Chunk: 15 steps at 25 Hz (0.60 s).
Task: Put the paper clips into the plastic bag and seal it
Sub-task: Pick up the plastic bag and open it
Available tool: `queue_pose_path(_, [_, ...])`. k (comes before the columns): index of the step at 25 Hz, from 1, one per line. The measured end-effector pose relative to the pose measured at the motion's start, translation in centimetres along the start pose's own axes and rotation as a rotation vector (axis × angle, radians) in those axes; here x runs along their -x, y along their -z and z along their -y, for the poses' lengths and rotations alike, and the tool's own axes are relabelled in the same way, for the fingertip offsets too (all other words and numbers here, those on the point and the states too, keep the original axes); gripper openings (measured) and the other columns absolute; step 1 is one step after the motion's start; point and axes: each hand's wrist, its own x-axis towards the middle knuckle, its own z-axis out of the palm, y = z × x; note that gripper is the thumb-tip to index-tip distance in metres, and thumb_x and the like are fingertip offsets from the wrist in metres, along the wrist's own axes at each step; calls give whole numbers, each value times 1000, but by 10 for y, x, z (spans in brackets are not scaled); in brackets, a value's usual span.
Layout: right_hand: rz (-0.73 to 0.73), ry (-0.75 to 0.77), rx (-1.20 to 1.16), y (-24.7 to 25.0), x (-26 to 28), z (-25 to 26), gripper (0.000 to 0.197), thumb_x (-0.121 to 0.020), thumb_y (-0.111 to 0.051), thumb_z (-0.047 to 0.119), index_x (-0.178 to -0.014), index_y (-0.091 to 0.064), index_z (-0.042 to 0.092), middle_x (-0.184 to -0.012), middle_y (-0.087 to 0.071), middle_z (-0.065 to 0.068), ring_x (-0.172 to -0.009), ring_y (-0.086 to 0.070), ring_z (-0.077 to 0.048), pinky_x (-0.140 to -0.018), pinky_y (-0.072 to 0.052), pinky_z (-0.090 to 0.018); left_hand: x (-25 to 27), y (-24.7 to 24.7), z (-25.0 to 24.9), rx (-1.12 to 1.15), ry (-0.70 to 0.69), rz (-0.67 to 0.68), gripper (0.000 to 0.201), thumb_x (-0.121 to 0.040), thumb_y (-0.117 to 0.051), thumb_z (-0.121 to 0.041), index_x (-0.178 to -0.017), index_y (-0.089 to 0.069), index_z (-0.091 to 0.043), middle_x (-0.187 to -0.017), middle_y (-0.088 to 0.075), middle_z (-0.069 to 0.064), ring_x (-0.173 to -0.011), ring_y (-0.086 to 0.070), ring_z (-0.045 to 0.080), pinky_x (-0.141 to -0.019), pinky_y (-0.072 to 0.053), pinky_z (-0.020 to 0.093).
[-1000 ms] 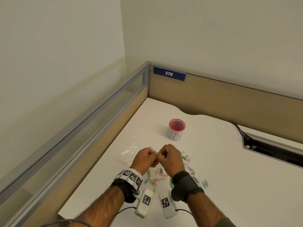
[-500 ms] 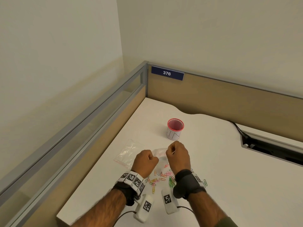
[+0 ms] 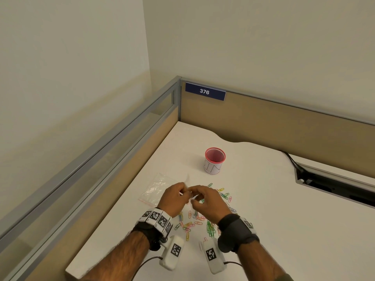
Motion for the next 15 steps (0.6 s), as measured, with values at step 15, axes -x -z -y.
queue_pose_path(15, [-138,-142,128,-8,0,-7,12,-86,-59,19,-97,-57,23,-80,-60,4,-70,-54,-14,-65,-44,-26,4,1,3,-44,-27,-6,21,-86,-60,-14,-67,-50,-14,-72,-60,10,-70,-56,18,-72,-52,45])
